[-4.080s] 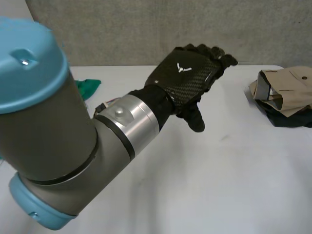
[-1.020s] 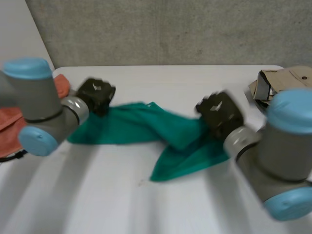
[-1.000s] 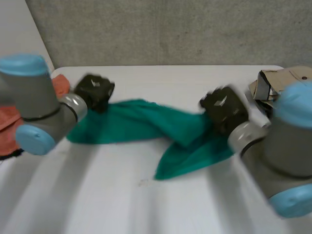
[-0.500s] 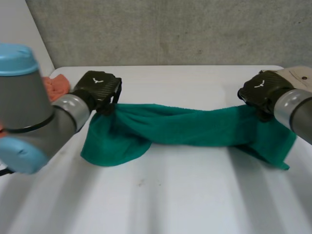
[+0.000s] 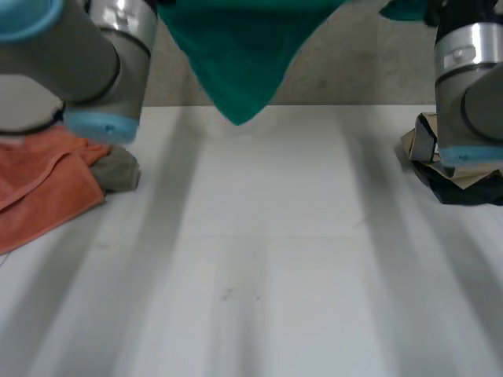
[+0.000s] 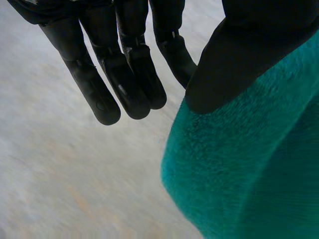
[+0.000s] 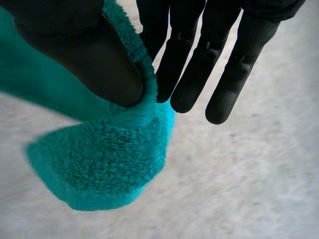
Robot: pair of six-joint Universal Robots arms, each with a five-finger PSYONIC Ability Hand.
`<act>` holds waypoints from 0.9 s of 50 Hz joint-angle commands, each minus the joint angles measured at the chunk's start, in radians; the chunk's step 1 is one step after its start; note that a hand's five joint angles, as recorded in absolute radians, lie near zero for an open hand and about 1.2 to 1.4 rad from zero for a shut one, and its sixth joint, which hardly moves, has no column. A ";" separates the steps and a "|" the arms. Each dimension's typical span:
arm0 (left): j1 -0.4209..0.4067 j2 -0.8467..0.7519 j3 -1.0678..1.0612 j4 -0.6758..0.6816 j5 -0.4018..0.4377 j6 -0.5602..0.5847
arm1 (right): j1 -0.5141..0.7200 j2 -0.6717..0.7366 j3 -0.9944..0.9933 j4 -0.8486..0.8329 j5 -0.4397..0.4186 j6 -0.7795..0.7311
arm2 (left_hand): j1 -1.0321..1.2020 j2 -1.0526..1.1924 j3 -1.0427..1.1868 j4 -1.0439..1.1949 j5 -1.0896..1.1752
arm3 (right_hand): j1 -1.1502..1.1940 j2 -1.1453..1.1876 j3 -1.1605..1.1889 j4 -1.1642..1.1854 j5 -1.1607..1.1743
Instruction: Fold the laundry.
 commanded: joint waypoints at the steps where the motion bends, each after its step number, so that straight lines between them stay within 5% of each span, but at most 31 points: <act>1: -0.011 0.053 -0.365 -0.042 0.003 0.001 | -0.004 0.014 0.198 0.196 -0.075 0.004 | 0.263 0.199 0.203 0.195 0.219 | 0.278 0.207 0.201 0.197 0.202; 9: -0.113 0.033 -0.661 -0.067 -0.011 0.004 | -0.015 0.107 0.385 0.256 -0.094 0.009 | 0.263 0.199 0.203 0.195 0.219 | 0.278 0.207 0.201 0.197 0.202; 19: -0.157 0.160 -0.916 -0.104 -0.059 0.000 | -0.089 0.019 0.511 0.523 -0.110 0.007 | 0.263 0.199 0.203 0.195 0.219 | 0.278 0.207 0.201 0.197 0.202; 21: -0.165 0.197 -0.954 -0.102 -0.057 0.001 | -0.119 -0.037 0.519 0.583 -0.126 0.007 | 0.263 0.199 0.203 0.195 0.219 | -0.431 -0.502 -0.509 -0.512 -0.508; 23: -0.171 0.220 -0.973 -0.101 -0.057 0.003 | -0.133 -0.064 0.517 0.622 -0.138 0.004 | 0.263 0.199 0.203 0.195 0.219 | -0.727 -0.798 -0.805 -0.808 -0.804; 36: -0.189 0.261 -1.010 -0.096 -0.059 0.003 | -0.156 -0.090 0.202 0.949 -0.253 0.197 | 0.263 0.199 0.203 0.195 0.219 | -0.801 -0.872 -0.879 -0.882 -0.878; 45: -0.189 0.261 -1.008 -0.095 -0.057 0.003 | -0.141 0.190 -0.076 0.977 -0.327 0.239 | 0.263 0.199 0.203 0.195 0.219 | -0.733 -0.805 -0.811 -0.814 -0.810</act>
